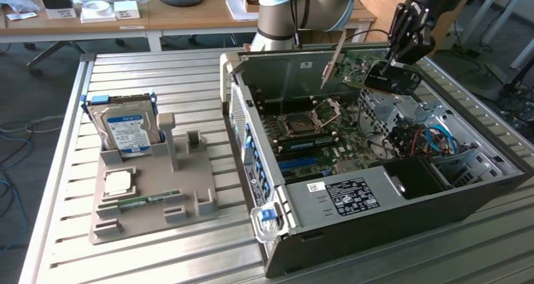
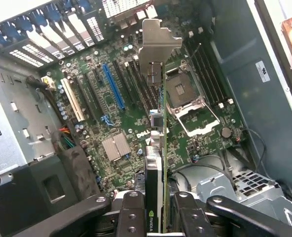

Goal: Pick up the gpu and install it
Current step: 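Insert the gpu into the slot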

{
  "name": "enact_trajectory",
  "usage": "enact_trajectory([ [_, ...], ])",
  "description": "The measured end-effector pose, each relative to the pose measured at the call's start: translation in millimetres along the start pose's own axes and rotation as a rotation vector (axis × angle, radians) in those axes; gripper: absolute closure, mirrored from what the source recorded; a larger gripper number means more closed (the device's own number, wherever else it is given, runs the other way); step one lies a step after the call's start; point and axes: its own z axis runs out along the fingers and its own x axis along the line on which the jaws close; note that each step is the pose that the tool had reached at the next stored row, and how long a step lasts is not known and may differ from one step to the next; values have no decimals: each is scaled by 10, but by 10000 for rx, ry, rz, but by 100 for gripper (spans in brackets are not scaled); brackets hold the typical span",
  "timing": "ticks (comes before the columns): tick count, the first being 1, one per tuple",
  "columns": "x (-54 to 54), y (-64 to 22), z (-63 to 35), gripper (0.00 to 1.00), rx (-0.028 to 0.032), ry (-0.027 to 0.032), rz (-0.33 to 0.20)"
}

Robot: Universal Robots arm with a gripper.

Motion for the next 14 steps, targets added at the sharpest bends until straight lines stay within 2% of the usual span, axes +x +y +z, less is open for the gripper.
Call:
enact_trajectory([
  [5, 0, 0, 2, 73, -8, 19, -337],
  [14, 0, -1, 18, 73, -44, 112, -1884],
])
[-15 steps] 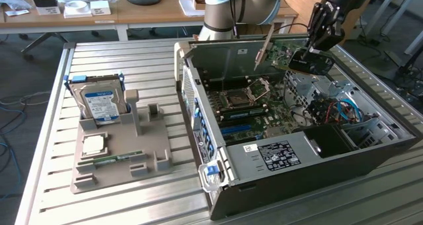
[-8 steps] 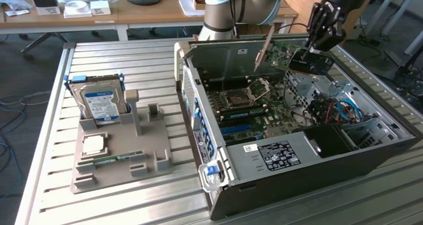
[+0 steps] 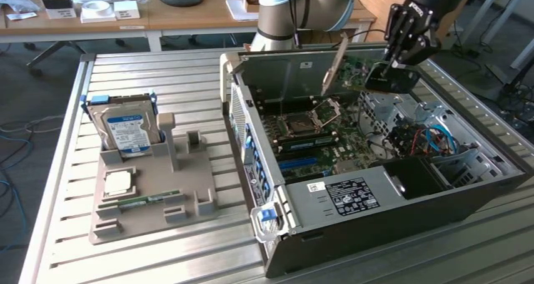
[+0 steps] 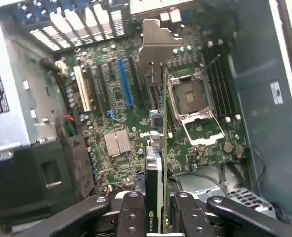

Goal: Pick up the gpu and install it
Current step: 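Insert the gpu into the slot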

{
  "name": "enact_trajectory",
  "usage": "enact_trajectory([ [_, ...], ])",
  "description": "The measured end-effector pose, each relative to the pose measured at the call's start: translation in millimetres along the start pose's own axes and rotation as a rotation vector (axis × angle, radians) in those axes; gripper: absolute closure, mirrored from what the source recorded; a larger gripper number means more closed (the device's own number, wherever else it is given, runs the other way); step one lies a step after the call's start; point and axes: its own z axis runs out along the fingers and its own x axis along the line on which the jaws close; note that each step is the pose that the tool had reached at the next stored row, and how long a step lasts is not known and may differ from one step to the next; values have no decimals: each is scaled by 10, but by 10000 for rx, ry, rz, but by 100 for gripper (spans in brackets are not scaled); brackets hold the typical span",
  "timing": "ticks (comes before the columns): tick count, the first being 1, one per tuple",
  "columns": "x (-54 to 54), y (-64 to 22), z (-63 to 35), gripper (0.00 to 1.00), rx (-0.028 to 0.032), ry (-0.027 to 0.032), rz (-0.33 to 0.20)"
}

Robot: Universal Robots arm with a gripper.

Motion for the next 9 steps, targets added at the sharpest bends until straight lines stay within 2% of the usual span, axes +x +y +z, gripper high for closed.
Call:
enact_trajectory([
  [4, 1, -2, 39, 73, -7, 40, -692],
  [8, 2, 1, 41, 73, -7, 58, -810],
  [9, 2, 4, 42, 73, 9, 54, -810],
])
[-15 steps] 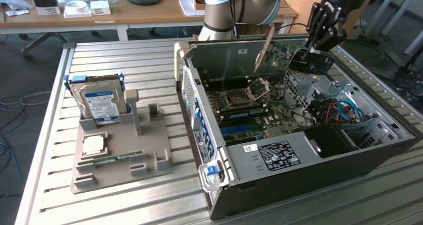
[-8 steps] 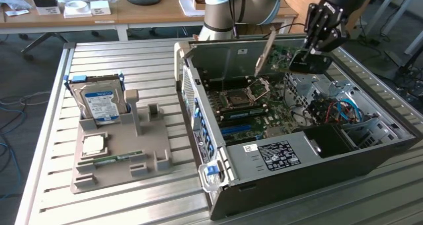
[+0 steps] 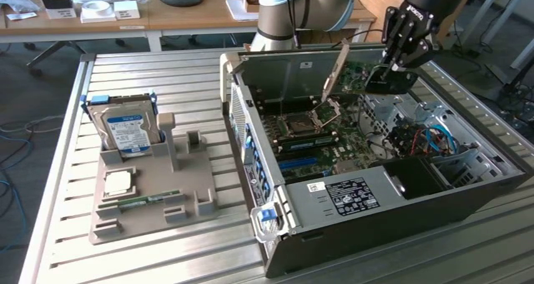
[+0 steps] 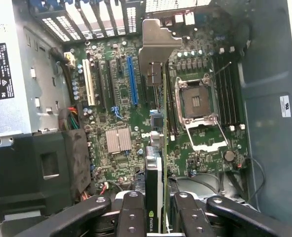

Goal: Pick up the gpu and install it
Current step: 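Insert the gpu into the slot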

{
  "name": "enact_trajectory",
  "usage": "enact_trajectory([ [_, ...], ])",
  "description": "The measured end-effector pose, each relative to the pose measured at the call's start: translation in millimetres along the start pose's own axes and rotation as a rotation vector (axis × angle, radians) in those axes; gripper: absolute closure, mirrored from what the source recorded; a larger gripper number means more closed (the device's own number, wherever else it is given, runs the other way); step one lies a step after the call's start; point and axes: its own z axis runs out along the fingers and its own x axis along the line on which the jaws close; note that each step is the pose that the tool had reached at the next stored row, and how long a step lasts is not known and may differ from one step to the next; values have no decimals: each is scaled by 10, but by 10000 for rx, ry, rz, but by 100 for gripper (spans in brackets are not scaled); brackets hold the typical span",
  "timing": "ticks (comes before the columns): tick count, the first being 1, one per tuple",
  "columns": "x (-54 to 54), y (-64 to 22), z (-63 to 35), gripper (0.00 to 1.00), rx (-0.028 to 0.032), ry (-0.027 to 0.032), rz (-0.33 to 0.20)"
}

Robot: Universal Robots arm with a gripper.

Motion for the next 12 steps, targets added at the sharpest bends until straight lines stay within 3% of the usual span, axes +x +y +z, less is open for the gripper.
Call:
enact_trajectory([
  [6, 0, 13, 25, 73, 572, -87, -124],
  [8, 0, 14, 33, 73, 656, -97, -221],
  [12, 0, 15, 40, 73, 667, -89, -548],
])
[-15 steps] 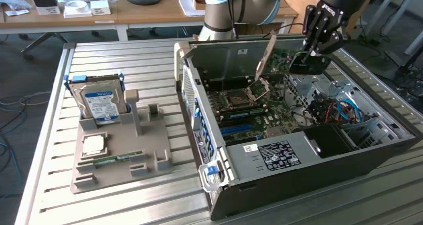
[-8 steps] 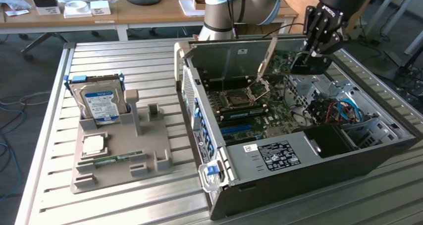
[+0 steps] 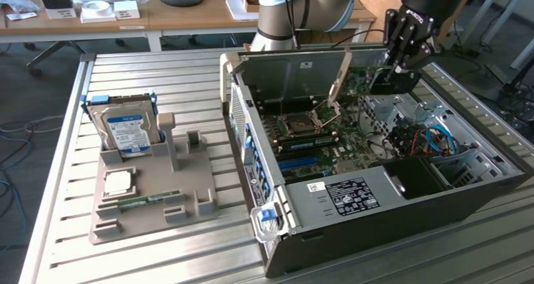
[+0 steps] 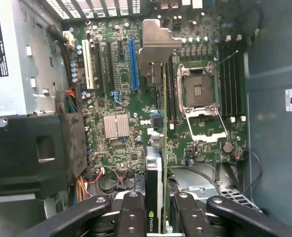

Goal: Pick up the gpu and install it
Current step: 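Insert the gpu into the slot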

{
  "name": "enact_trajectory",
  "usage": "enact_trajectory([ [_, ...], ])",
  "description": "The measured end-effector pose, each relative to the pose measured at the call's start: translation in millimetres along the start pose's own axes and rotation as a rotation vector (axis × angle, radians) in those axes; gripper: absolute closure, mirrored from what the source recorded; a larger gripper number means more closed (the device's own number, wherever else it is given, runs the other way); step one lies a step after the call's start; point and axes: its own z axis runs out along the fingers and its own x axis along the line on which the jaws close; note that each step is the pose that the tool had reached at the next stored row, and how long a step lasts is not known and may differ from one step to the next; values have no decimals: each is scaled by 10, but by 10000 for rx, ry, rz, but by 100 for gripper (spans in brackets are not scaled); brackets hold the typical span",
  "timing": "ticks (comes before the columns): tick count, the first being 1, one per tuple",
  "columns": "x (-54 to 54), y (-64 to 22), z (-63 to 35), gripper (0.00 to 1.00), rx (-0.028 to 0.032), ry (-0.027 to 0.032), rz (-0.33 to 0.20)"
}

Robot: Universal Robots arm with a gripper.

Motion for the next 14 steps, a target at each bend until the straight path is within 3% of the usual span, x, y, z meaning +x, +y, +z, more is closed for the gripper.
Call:
enact_trajectory([
  [14, -1, 1, 2, 73, -1, 6, -35],
])
